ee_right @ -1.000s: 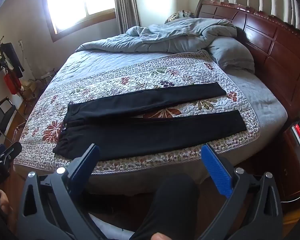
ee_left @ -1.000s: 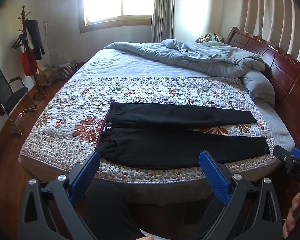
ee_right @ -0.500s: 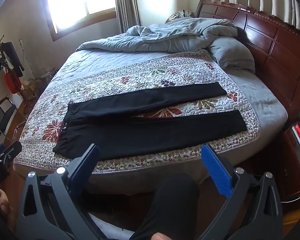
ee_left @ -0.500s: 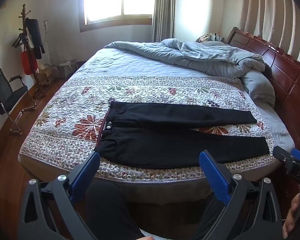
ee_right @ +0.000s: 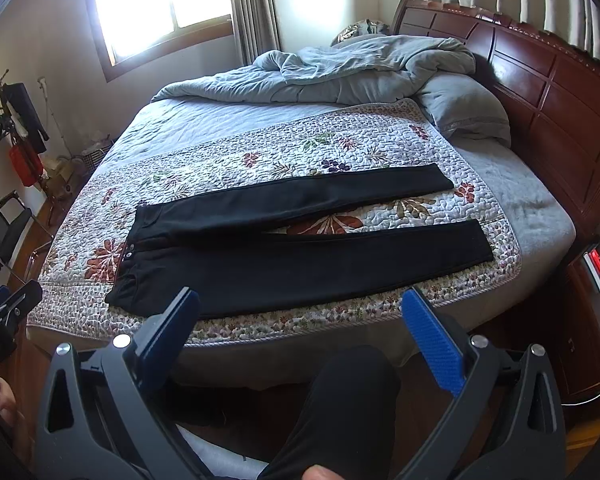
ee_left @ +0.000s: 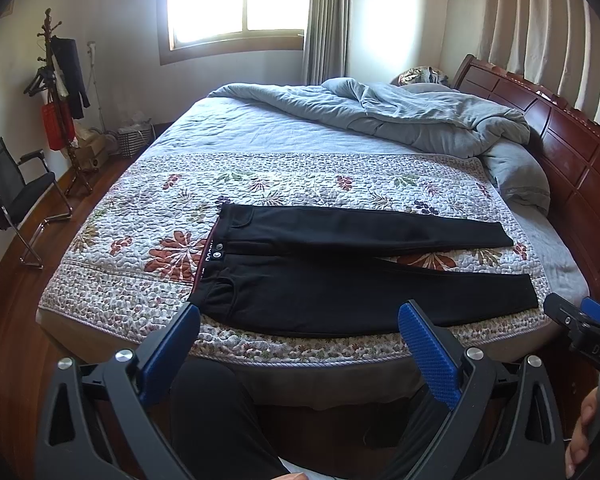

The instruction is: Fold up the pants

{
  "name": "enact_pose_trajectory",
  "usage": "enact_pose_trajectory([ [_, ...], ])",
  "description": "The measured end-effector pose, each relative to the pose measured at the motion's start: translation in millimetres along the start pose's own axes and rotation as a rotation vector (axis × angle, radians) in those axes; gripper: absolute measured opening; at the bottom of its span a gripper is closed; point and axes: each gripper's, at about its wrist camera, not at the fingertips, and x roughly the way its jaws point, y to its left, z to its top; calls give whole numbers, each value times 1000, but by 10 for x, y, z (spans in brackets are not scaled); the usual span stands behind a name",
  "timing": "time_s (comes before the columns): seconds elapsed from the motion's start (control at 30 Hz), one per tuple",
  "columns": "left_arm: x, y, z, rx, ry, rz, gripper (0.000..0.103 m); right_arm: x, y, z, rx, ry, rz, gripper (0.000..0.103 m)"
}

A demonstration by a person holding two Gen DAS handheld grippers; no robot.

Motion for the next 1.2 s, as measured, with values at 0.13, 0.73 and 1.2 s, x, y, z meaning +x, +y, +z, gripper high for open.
enact_pose_trajectory([
  [0.13, -4, -14, 9, 0, -3, 0, 99, 12, -1, -7, 0, 0, -1, 101],
  [0.73, -42, -27, 21, -1, -11, -4, 99, -11, 17, 9, -6, -3, -1, 101],
  [1.2, -45, -13, 22, -3, -7, -5, 99, -19, 13, 15, -5, 0, -1, 101],
])
